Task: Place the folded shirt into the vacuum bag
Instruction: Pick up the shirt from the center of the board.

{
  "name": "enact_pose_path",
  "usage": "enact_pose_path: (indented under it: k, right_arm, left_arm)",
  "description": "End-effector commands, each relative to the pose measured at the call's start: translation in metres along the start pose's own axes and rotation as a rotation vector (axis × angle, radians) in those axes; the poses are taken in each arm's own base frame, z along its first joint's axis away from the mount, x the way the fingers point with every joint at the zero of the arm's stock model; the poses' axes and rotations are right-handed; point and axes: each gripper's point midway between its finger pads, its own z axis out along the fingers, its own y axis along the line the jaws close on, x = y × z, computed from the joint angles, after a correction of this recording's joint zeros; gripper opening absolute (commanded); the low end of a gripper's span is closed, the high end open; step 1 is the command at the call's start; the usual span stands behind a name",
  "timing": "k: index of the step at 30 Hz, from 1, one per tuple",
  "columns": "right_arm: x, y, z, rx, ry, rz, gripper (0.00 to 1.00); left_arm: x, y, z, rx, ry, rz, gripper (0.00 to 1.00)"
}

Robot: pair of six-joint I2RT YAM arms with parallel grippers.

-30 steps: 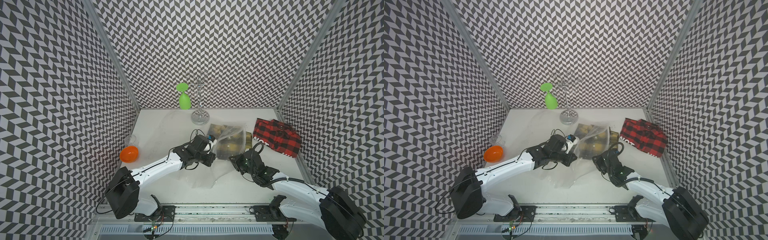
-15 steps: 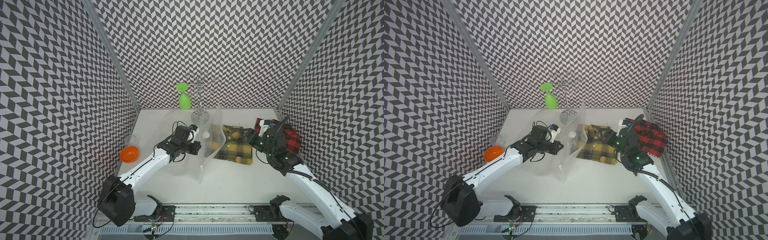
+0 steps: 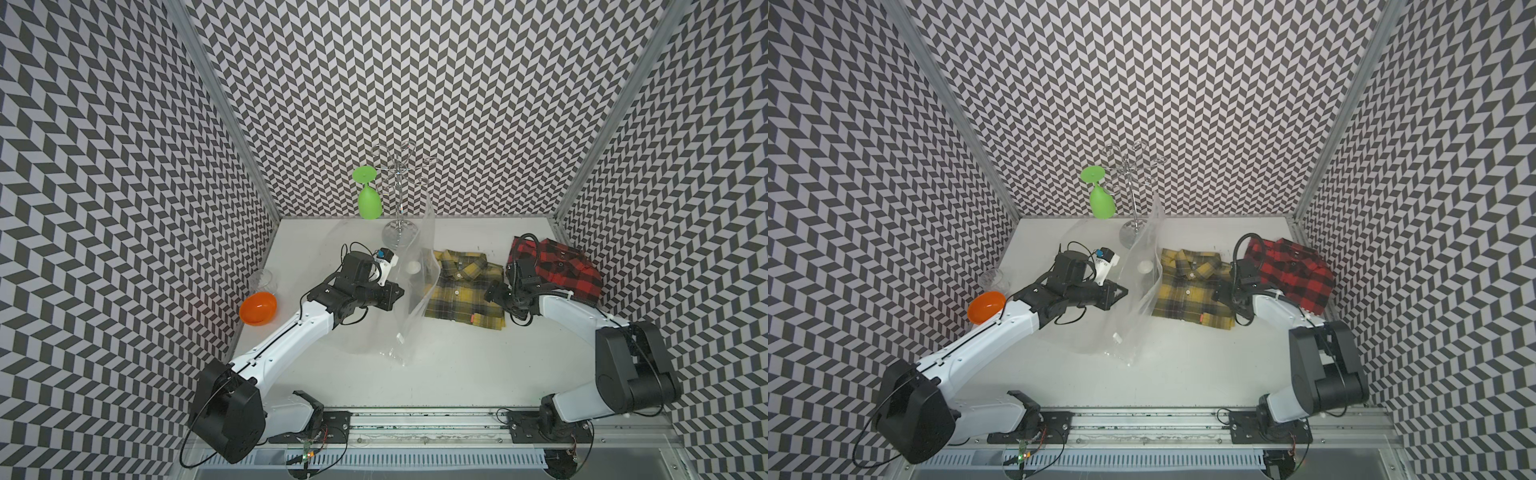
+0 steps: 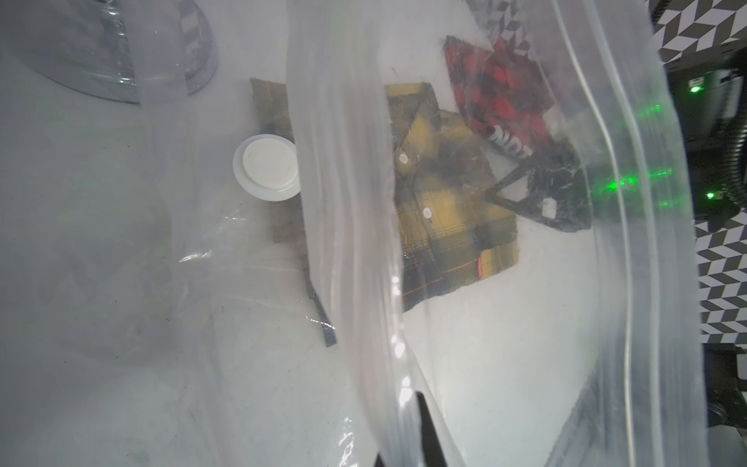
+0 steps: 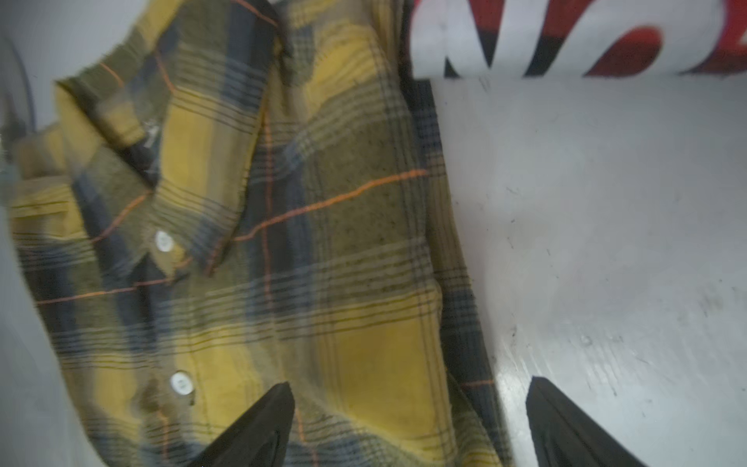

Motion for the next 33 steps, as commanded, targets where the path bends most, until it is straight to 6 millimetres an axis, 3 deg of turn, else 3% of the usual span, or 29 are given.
enact_pose_path:
  k: [1,7,10,15,20,23,24,29,33]
  right_arm:
    - [-0.014,0.005,0.004,-0.015,-0.040,-0.012,0.90]
    - [0.003,0.006,0.025,-0.031,0.031,-0.012,0.82]
    - [0.011,-0.004,0.035,0.008,0.051,-0.013,0.75]
    - [0.022,-0.016,0.040,0.053,0.082,-0.055,0.40]
    - [0.010,-0.018,0.020,0.124,0.038,-0.160,0.17]
    - [0.013,-0.008,0.005,0.142,0.055,-0.214,0.16]
    - [0.005,-0.012,-0.005,0.213,0.015,-0.300,0.10]
    - [0.013,0.009,-0.040,0.329,-0.011,-0.461,0.08]
    - [0.009,0.007,-0.065,0.524,-0.031,-0.548,0.06]
  left_arm:
    - [-0.012,-0.008,-0.005,0.041,-0.055,0.038,0.00]
    - [-0.010,-0.007,-0.003,0.047,-0.053,0.038,0.00]
    - [-0.011,-0.007,-0.003,0.048,-0.058,0.038,0.00]
    - [-0.011,-0.004,-0.005,0.045,-0.063,0.035,0.00]
    - [-0.012,-0.004,-0.006,0.047,-0.068,0.030,0.00]
    - [-0.015,-0.002,-0.007,0.044,-0.075,0.028,0.00]
    - [-0.015,-0.002,-0.007,0.043,-0.076,0.028,0.00]
    - [-0.014,-0.001,-0.007,0.043,-0.075,0.021,0.00]
    - [-0.014,0.000,-0.006,0.046,-0.076,0.019,0.00]
